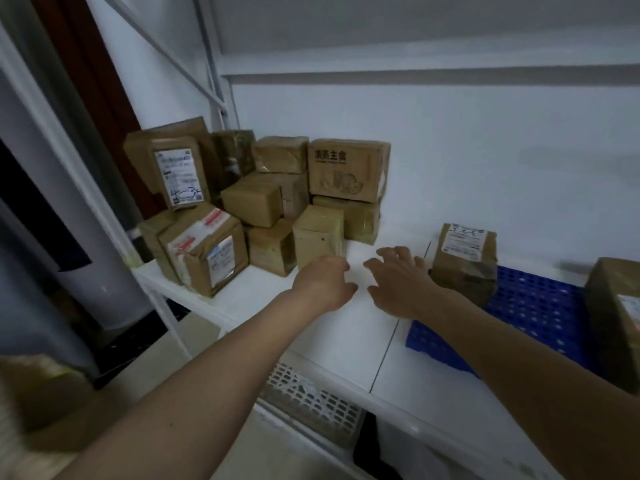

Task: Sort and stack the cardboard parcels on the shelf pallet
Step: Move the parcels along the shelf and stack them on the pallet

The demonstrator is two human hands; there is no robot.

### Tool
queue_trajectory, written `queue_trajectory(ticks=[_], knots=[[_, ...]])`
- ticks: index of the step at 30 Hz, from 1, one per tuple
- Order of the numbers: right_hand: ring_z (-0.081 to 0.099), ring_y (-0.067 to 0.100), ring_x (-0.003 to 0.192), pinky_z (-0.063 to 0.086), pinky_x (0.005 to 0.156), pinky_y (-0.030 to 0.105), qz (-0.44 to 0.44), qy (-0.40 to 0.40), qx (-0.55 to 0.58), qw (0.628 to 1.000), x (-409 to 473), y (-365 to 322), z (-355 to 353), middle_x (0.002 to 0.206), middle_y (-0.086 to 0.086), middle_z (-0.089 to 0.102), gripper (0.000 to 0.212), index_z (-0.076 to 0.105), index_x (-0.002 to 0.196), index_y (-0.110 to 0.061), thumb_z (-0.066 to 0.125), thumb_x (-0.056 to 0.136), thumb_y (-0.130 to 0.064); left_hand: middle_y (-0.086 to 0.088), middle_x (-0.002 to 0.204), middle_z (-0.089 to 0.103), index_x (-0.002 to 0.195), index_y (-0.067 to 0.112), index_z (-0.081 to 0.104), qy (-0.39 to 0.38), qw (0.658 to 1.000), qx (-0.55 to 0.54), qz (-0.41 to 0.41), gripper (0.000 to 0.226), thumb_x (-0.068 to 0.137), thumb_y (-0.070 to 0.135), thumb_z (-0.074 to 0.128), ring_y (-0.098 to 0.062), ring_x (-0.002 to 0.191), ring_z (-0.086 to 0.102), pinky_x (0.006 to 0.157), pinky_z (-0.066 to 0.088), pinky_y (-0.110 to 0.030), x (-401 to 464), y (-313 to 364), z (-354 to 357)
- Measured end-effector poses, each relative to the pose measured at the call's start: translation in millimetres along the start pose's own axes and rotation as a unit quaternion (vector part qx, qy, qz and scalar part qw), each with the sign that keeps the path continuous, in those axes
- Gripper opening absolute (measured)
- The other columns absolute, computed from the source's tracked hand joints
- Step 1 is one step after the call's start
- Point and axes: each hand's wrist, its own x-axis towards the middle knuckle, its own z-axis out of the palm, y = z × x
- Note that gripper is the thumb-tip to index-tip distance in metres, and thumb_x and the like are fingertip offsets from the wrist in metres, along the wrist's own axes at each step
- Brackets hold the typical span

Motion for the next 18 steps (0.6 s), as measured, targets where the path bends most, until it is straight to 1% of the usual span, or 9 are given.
queue_trajectory(ticks=[2,5,7,11,13,16,18], knots=[[0.013,0.031,0.141,0.021,0.110,0.048,-0.001,-0.003,0.003,1.000,8.5,-14.6,1.4,0.153,0.007,0.021,0.049,0.033,0.144,-0.020,0.041,0.097,-0.031,-0.002,0.141,0.049,0.138,0.023,0.048,0.002,1.000,-0.003,0.000,0.048,0.093,0.039,0.054,-0.023,0.125,0.048,0.093,0.043,-0.031,-1.8,-15.1,-6.7],[0.017,0.031,0.139,0.022,0.110,0.047,0.000,-0.003,0.013,1.000,23.3,-44.9,3.8,0.152,0.008,0.023,0.048,0.034,0.142,-0.020,0.043,0.096,-0.027,-0.003,0.130,0.057,0.128,0.022,0.058,0.004,1.000,-0.003,0.006,0.037,0.094,0.035,0.054,-0.024,0.114,0.055,0.087,0.049,-0.032,-5.2,-41.7,-17.7],[0.021,0.032,0.137,0.024,0.108,0.046,-0.003,0.001,0.025,1.000,35.0,-69.6,4.7,0.150,0.008,0.027,0.044,0.037,0.139,-0.020,0.043,0.096,-0.025,-0.004,0.127,0.059,0.124,0.018,0.061,0.005,1.000,-0.016,0.003,0.034,0.094,0.033,0.053,-0.024,0.111,0.056,0.085,0.048,-0.030,-7.0,-63.4,-26.6],[0.023,0.030,0.136,0.026,0.107,0.042,-0.021,0.000,0.036,0.999,62.6,-121.8,5.4,0.145,0.007,0.032,0.039,0.041,0.136,-0.021,0.042,0.097,-0.027,-0.005,0.123,0.061,0.120,0.014,0.063,0.005,0.999,-0.037,-0.012,0.034,0.094,0.034,0.055,-0.023,0.109,0.058,0.082,0.047,-0.029,-6.5,-115.1,-51.0],[0.026,0.028,0.134,0.026,0.107,0.041,-0.032,0.008,0.042,0.999,78.0,-147.8,2.5,0.144,0.007,0.035,0.039,0.041,0.135,-0.022,0.042,0.097,-0.026,-0.005,0.123,0.061,0.119,0.014,0.063,0.005,0.999,-0.038,-0.025,0.033,0.094,0.033,0.055,-0.023,0.109,0.058,0.079,0.045,-0.027,-1.9,-140.9,-66.3],[0.028,0.029,0.133,0.026,0.108,0.043,-0.049,0.030,0.063,0.996,103.4,-184.5,-6.2,0.142,0.006,0.037,0.039,0.039,0.137,-0.023,0.043,0.098,-0.025,-0.002,0.117,0.063,0.115,0.019,0.065,0.026,0.999,-0.027,-0.021,0.027,0.094,0.032,0.053,-0.022,0.099,0.060,0.080,0.049,-0.028,9.3,-179.8,-89.6],[0.027,0.029,0.134,0.026,0.110,0.046,-0.054,0.035,0.078,0.995,121.4,-205.8,-11.8,0.142,0.004,0.036,0.040,0.038,0.137,-0.024,0.044,0.098,-0.025,-0.002,0.118,0.062,0.118,0.021,0.064,0.036,0.998,-0.038,-0.020,0.029,0.094,0.032,0.053,-0.020,0.099,0.058,0.080,0.047,-0.028,15.4,-205.0,-102.8]])
